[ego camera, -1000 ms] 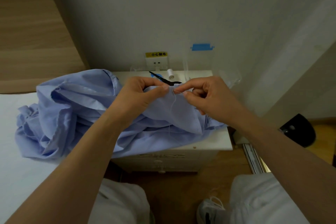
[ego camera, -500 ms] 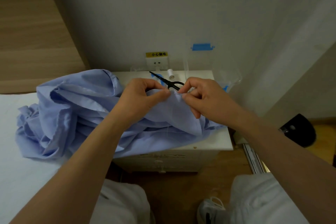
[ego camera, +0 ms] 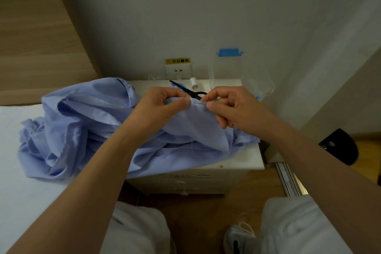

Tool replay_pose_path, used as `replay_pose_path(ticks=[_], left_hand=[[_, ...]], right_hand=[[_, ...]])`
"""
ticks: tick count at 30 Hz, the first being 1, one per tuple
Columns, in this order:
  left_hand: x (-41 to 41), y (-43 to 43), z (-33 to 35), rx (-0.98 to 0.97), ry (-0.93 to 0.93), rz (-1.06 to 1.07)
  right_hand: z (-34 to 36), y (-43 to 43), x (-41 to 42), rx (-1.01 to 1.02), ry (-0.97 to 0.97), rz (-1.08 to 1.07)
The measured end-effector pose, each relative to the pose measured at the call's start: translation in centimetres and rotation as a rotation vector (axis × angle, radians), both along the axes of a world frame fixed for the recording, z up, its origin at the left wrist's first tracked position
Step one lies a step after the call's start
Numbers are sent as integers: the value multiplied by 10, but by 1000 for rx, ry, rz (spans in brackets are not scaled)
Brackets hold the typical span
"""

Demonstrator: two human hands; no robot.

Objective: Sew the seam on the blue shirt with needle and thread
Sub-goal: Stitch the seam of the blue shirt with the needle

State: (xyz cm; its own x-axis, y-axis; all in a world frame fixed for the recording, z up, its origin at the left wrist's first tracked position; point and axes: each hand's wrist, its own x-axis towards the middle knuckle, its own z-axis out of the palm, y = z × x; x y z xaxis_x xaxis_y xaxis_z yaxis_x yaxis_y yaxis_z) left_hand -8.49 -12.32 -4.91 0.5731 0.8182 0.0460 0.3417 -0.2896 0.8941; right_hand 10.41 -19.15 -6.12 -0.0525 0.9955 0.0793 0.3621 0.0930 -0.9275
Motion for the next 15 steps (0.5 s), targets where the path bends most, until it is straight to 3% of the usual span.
replay_pose_path(ticks=[15], left_hand=[[0, 0, -3, -153, -94, -50]], right_hand=[[-2, 0, 1, -18, 105, 25]])
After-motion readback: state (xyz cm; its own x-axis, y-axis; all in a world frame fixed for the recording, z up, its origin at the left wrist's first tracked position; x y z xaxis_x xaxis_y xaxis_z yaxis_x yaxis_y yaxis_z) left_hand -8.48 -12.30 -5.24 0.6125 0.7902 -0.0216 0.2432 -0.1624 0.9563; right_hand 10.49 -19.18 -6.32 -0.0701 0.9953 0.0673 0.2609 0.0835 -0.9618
